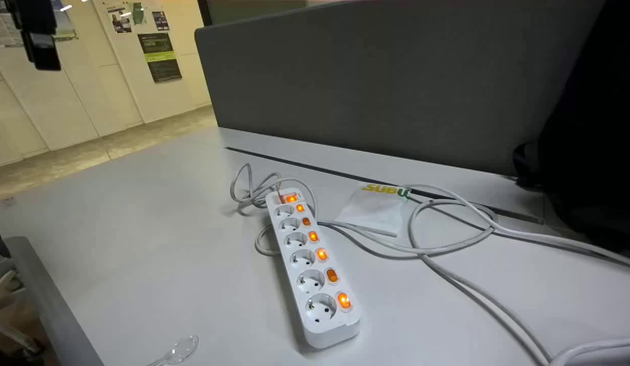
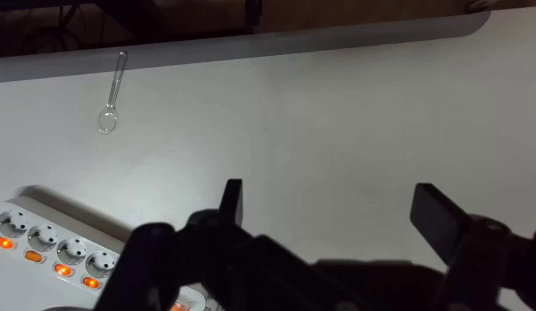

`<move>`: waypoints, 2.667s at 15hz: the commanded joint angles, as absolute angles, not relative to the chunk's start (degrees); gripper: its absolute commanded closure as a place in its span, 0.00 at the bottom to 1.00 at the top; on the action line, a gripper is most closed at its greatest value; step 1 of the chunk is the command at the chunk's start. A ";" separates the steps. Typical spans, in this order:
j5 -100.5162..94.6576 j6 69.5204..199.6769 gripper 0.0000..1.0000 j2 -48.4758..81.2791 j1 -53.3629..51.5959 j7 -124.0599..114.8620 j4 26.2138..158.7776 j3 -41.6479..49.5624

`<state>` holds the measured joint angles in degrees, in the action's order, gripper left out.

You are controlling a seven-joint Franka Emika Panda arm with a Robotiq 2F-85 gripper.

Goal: Turn on the third switch from the left on the extension cord

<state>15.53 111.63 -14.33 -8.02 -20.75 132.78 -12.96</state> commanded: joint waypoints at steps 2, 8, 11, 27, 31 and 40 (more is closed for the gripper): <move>15.41 111.71 0.00 -14.26 -8.42 -20.83 132.72 -12.56; 15.41 111.78 0.00 -14.27 -8.42 -20.83 132.72 -12.55; 15.41 111.78 0.00 -14.27 -8.42 -20.82 132.72 -12.55; -11.58 137.53 0.62 -8.87 1.71 -53.06 138.78 -11.68; -15.97 137.55 0.89 -6.87 1.55 -58.69 137.70 -10.78; -15.86 137.36 1.00 -6.26 0.40 -57.48 138.20 -9.23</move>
